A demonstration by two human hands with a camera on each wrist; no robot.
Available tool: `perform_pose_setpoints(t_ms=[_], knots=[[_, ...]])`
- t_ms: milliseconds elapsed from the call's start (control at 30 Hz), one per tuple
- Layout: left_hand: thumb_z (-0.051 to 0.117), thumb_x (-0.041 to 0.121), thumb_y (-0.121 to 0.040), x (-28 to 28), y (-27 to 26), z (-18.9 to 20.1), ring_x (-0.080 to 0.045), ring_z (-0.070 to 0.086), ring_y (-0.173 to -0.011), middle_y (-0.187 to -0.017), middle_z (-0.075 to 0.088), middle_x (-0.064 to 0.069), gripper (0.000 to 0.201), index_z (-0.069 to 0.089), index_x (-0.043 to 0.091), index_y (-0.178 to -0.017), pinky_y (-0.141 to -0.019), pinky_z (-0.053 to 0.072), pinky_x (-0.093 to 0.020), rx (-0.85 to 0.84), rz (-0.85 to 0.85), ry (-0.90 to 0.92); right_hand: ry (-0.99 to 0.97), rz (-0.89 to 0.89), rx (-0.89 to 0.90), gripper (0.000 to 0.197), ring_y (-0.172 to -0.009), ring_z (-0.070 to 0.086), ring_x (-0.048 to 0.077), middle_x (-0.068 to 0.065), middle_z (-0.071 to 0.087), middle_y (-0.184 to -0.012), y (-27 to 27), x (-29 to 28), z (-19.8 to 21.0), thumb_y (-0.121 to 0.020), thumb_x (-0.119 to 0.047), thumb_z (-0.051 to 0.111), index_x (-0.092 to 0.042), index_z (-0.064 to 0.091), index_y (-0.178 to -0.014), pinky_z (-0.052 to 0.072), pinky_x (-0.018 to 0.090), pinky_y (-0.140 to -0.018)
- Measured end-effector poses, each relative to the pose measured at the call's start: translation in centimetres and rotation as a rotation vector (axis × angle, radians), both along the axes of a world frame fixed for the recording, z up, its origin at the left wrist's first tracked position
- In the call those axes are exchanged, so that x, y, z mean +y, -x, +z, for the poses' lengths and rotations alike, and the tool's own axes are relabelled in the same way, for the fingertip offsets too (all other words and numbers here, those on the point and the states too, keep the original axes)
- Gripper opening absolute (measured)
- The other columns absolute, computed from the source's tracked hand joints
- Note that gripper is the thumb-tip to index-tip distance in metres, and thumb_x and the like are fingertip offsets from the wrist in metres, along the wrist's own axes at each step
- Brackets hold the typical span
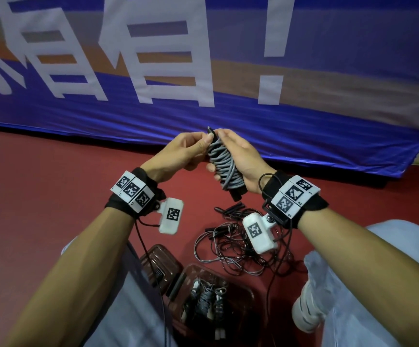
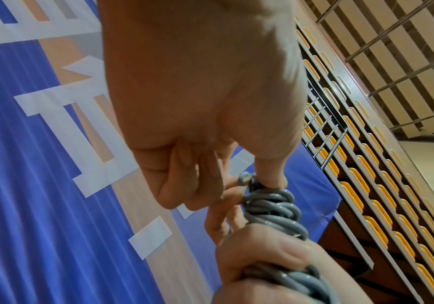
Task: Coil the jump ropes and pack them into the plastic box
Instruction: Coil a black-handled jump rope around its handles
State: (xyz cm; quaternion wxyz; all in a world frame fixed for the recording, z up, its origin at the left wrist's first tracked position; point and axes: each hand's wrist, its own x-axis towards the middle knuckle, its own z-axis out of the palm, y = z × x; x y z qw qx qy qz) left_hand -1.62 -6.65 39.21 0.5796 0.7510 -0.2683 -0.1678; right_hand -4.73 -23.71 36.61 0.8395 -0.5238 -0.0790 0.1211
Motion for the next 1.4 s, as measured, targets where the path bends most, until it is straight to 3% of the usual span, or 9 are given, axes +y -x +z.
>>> perform_pose_setpoints(t_ms=[67,233,400,533,733,833,967,1233,1400], knots=[[0.050,0.046,-0.102,-0.3,0.0,0.0,-0.017,0.014,-0.055,-0.063,0.025,-0.001,0.058,0.053,-0.011,-0.111,-0.052,0.012,-0.036,0.004,0.042,-0.016,0.063,-0.031,0.000,0.038,-0.056,0.059,0.027,0.016,0.059,-0.081,0.0,-0.1,0.2,-0.108,-0.048,0.040,-0.016,0.052,-0.125,0.050,0.030,-0.047],[0.052,0.043,-0.101,-1.1,-0.1,-0.7,-0.010,0.023,-0.045,-0.054,0.037,0.007,0.043,0.053,0.008,-0.078,-0.047,0.015,-0.031,-0.025,0.182,-0.021,0.299,-0.080,-0.081,0.054,-0.060,0.065,0.029,0.011,0.068,-0.081,-0.1,-0.1,0.9,-0.101,-0.064,0.042,-0.019,0.053,-0.128,0.058,0.040,-0.059],[0.069,0.044,-0.091,-1.5,-0.1,-1.3,-0.011,0.022,-0.048,-0.061,0.047,-0.006,0.038,0.062,0.012,-0.072,-0.046,0.015,-0.028,0.039,0.259,0.077,0.415,-0.152,-0.203,0.042,-0.052,0.060,0.027,0.011,0.066,-0.075,0.0,-0.3,0.2,-0.094,-0.042,0.072,-0.014,0.053,-0.119,0.051,0.032,-0.049],[0.064,0.041,-0.095,-1.2,-0.2,-0.9,-0.013,0.019,-0.052,-0.051,0.043,0.005,0.039,0.058,0.014,-0.067,-0.050,0.013,-0.029,0.113,0.247,0.160,0.333,-0.092,-0.226,0.037,-0.049,0.057,0.026,0.018,0.063,-0.078,0.1,-0.8,0.4,-0.097,-0.022,0.071,-0.008,0.050,-0.125,0.048,0.031,-0.046],[0.050,0.045,-0.101,-0.2,-0.3,0.0,-0.012,0.021,-0.048,-0.057,0.040,-0.001,0.047,0.057,0.016,-0.065,-0.050,0.014,-0.030,0.230,0.061,0.101,0.316,0.039,-0.246,0.039,-0.048,0.055,0.026,0.022,0.061,-0.086,0.6,-0.8,0.5,-0.098,-0.006,0.065,-0.006,0.044,-0.131,0.049,0.033,-0.047],[0.047,0.055,-0.098,0.0,0.0,0.2,-0.015,0.012,-0.053,-0.063,0.018,-0.001,0.047,0.048,0.021,-0.066,-0.054,0.011,-0.032,0.300,0.014,0.097,0.382,0.069,-0.252,0.040,-0.047,0.056,0.026,0.023,0.059,-0.084,0.3,-1.2,0.8,-0.096,-0.003,0.068,-0.007,0.044,-0.128,0.049,0.033,-0.048],[0.058,0.055,-0.091,-0.4,-0.3,-0.9,-0.011,0.019,-0.053,-0.066,0.025,-0.001,0.039,0.061,0.018,-0.078,-0.051,0.015,-0.027,0.323,0.082,0.071,0.580,0.031,-0.314,0.041,-0.047,0.058,0.026,0.002,0.062,-0.064,0.3,-1.3,0.9,-0.094,-0.001,0.068,-0.008,0.043,-0.124,0.049,0.032,-0.045],[0.068,0.052,-0.079,-2.0,-0.9,-1.1,-0.006,0.020,-0.046,-0.060,0.029,0.006,0.035,0.056,0.020,-0.074,-0.040,0.020,-0.019,0.472,0.246,0.086,0.864,-0.117,-0.460,0.035,-0.049,0.062,0.032,0.013,0.064,-0.076,0.0,-0.8,0.5,-0.089,-0.008,0.066,-0.022,0.042,-0.111,0.053,0.041,-0.043],[0.064,0.048,-0.088,-1.7,-1.0,-0.8,-0.006,0.016,-0.051,-0.064,0.028,0.006,0.031,0.060,0.021,-0.073,-0.043,0.013,-0.020,0.506,0.185,-0.005,0.977,-0.054,-0.512,0.040,-0.049,0.062,0.031,0.009,0.064,-0.071,-0.4,-1.9,0.3,-0.088,-0.006,0.066,-0.023,0.042,-0.114,0.050,0.031,-0.043]])
